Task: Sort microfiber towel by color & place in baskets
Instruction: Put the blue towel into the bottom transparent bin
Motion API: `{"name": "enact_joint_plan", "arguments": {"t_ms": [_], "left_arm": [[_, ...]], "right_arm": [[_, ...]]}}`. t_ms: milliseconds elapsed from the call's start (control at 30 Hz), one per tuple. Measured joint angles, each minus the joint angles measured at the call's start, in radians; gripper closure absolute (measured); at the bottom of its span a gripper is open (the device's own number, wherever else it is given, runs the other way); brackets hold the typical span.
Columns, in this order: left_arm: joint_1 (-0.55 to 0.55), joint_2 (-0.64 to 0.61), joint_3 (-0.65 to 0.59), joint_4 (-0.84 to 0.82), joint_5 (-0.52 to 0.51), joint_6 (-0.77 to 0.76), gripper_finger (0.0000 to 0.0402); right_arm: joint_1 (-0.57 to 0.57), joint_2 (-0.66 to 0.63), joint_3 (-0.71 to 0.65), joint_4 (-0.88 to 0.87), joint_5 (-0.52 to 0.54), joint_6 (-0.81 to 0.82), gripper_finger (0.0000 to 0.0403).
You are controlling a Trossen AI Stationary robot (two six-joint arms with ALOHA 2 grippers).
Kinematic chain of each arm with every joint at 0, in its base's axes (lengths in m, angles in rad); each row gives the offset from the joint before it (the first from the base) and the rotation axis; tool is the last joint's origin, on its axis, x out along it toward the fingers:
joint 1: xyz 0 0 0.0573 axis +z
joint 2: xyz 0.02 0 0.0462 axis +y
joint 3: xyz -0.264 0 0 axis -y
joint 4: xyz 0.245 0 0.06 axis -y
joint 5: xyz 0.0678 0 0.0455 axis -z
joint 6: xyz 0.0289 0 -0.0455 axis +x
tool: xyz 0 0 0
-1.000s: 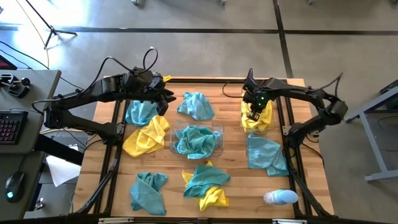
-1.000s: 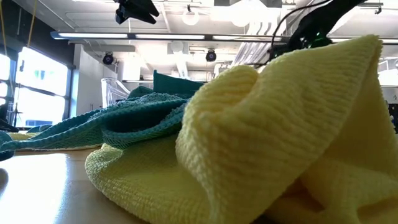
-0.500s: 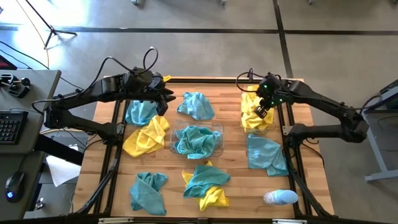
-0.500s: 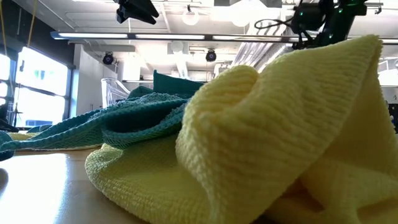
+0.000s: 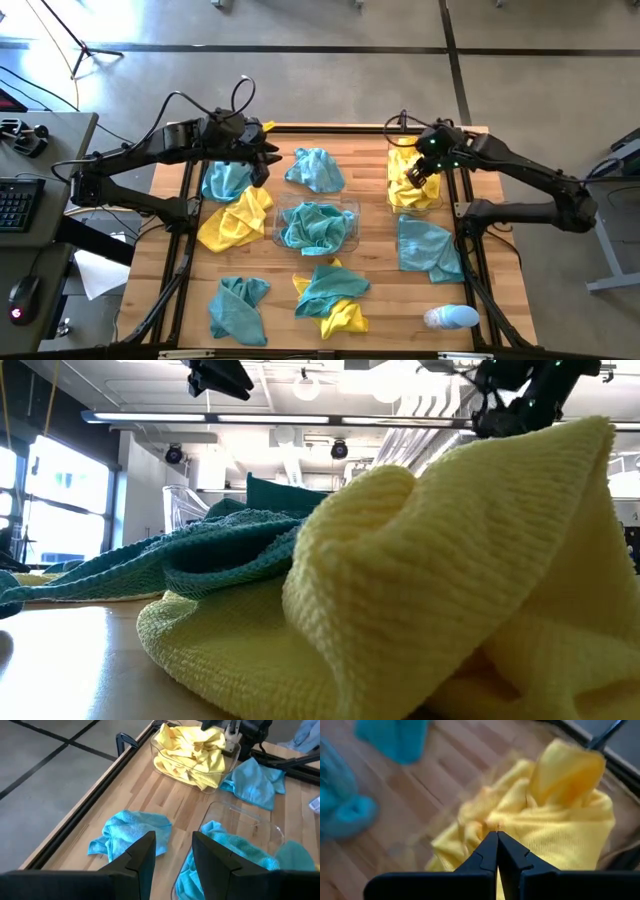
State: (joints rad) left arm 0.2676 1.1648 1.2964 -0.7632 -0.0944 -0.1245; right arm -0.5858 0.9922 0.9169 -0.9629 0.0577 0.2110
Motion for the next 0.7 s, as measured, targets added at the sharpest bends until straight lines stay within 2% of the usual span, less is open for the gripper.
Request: {"name": "enact_joint_plan", "arguments": {"t_ms": [167, 300, 533, 700], "left_arm": [[0.0, -0.004, 0.0, -0.046, 0.0, 0.015, 0.0286], [0.0, -0.01, 0.0, -0.096, -0.004, 0.014, 0.0286], [0.0, -0.013, -0.014, -0.142, -0.008, -0.01, 0.0286], [0.001, -0.046, -0.11, -0.113, -0.055, -0.053, 0.0287]], "right_arm": [[0.012, -0.057, 0.0, 0.136, -0.089, 0.113, 0.0402], [0.103, -0.052, 0.0, 0.271, -0.113, 0.164, 0.0402], [0.334, -0.003, 0.0, 0.435, 0.112, 0.214, 0.0402], [0.458, 0.037, 0.0, 0.521, 0.223, 0.228, 0.0403]]}}
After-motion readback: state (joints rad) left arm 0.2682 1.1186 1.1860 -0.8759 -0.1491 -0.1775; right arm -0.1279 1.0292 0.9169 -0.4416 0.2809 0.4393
